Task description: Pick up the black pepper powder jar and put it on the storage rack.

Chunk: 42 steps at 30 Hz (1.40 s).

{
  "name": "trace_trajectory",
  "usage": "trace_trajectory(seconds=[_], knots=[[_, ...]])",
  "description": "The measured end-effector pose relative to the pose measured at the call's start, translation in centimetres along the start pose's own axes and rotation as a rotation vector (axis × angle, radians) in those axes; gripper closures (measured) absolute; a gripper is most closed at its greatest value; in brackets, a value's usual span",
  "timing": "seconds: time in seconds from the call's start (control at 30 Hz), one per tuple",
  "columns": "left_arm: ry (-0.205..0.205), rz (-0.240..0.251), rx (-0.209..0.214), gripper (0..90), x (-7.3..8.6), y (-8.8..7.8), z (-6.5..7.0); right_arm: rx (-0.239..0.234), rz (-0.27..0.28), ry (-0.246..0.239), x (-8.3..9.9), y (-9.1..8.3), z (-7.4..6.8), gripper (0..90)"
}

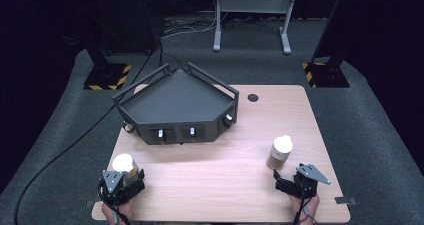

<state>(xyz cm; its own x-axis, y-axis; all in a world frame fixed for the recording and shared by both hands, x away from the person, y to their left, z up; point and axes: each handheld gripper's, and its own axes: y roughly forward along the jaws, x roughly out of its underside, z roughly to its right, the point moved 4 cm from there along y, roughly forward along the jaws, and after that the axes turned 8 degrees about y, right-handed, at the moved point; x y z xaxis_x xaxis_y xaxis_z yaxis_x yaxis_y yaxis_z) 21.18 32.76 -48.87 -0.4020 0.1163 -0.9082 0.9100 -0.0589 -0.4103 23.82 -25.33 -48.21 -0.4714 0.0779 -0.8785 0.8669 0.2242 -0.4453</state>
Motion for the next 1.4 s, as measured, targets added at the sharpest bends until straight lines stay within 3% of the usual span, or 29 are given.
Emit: trace_trajectory(seconds=[0.23,0.97,1.4], knots=[[-0.004,0.000,0.020,29.5,0.0,0.1,-0.1,-0.006,-0.005,0.000,-0.1,0.0,0.1,0.0],[-0.001,-0.013,0.027,30.9,-0.4,-0.1,-0.1,-0.013,-0.008,0.003,-0.1,0.1,0.2,0.0],[0.018,0.003,0.053,30.9,-2.5,-0.2,0.1,-0.013,-0.014,0.000,-0.2,0.1,0.2,0.0]])
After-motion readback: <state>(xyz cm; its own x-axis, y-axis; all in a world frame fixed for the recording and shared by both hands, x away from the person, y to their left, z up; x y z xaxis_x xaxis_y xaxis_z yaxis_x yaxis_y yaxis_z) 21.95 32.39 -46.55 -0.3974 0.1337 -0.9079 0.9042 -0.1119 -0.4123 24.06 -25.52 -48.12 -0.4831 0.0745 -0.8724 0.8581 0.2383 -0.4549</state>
